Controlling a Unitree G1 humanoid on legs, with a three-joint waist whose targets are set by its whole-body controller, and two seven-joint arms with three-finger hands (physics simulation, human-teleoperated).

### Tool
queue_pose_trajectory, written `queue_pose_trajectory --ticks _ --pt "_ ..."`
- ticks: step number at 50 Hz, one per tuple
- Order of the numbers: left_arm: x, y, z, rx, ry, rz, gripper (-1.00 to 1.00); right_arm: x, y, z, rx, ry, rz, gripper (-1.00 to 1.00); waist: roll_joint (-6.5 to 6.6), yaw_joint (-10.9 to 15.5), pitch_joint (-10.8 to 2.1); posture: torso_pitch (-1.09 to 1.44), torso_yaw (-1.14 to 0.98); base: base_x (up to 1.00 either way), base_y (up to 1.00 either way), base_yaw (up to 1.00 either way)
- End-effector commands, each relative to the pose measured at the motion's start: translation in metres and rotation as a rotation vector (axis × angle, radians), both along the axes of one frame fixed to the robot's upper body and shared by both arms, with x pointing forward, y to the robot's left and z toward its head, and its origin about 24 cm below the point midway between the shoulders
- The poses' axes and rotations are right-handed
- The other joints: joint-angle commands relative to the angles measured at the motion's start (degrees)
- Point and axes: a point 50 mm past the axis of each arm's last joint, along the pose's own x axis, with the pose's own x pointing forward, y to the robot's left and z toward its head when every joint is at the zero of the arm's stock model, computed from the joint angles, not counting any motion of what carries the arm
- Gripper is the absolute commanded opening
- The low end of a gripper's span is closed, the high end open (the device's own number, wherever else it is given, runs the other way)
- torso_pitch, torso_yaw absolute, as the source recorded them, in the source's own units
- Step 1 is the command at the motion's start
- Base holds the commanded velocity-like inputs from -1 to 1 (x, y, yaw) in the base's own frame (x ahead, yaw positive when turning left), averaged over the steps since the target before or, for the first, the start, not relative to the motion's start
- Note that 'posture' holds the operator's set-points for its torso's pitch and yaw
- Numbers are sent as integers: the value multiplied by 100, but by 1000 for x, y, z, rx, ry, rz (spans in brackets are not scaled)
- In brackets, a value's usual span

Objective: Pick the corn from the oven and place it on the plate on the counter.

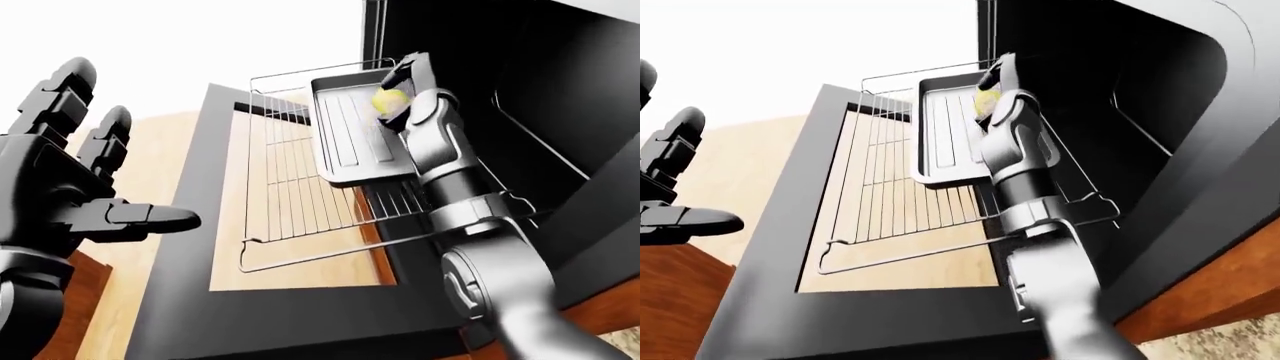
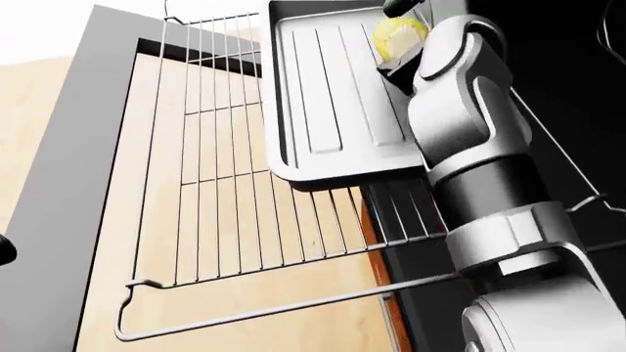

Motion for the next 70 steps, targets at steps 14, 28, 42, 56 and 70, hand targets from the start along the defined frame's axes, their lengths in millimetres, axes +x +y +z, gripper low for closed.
queue_pose_trajectory --ticks 14,28,42,56,70 --pt "-4 -1 13 8 -69 10 100 -53 27 76 33 -256 233 -100 6 -43 -126 0 0 0 0 0" --pt "-6 -5 18 14 -75 1 100 -73 33 83 10 -276 281 -100 -378 -23 -231 0 0 -52 6 0" --pt "-5 -14 17 27 -74 -17 100 -92 19 93 27 -317 277 -100 158 98 -254 0 0 -91 9 0" --pt "-5 -16 16 27 -81 -28 100 -112 22 91 79 -345 340 -100 -383 -67 6 0 0 -47 4 0" --pt "-7 -18 22 29 -86 -33 100 -127 13 86 113 -349 359 -100 -584 -143 -143 0 0 0 -6 -70"
